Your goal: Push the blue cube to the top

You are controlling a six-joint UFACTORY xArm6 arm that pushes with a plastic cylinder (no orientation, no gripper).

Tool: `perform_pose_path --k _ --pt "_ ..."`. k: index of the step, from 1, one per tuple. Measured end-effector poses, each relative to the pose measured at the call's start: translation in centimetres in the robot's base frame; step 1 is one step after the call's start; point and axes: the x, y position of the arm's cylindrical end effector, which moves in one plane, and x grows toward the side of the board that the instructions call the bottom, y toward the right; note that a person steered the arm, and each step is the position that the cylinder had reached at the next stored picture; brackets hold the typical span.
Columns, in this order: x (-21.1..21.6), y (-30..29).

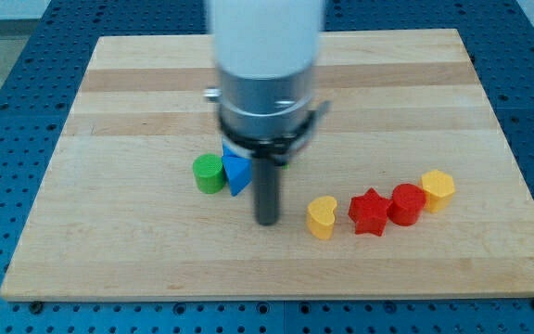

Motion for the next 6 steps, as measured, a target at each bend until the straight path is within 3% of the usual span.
perform_pose_path --k 2,3,5,6 --pt "0.0 -0.8" --pt "-2.9 -0.8" --pt "-18.4 -0.8" --pt "-19.5 -0.8"
